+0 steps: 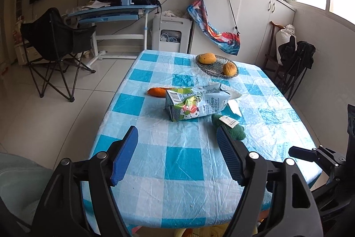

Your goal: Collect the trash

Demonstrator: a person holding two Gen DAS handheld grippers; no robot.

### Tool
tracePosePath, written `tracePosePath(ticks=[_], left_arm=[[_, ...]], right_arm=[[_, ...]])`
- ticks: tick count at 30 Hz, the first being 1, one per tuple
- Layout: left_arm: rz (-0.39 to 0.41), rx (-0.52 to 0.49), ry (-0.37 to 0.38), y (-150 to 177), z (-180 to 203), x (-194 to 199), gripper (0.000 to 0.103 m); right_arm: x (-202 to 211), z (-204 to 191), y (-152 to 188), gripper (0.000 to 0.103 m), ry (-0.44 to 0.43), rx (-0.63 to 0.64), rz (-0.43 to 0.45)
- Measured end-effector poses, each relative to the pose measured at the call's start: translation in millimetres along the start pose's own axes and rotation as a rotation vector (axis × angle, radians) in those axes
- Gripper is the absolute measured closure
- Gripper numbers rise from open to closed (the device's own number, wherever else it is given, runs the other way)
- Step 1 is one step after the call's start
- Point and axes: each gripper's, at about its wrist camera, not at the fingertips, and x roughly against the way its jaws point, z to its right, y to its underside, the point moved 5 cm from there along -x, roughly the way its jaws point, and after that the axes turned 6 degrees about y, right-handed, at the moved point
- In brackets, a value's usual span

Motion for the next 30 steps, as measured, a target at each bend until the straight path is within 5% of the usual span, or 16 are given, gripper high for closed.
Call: tracePosePath(ticks=[13, 30], left_arm=[[-0.007, -0.016, 0.035, -36.6, 8.8, -62.5, 0.03], [-0.053, -0.083, 0.024, -67.2, 23.2, -152.6, 0.023]], right_arm=[[-33.6, 9.6, -20.4, 0.009, 0.002, -0.025, 0.052], [-62.8, 4.1, -34.9, 0.009, -0.096, -0.044, -0.004]])
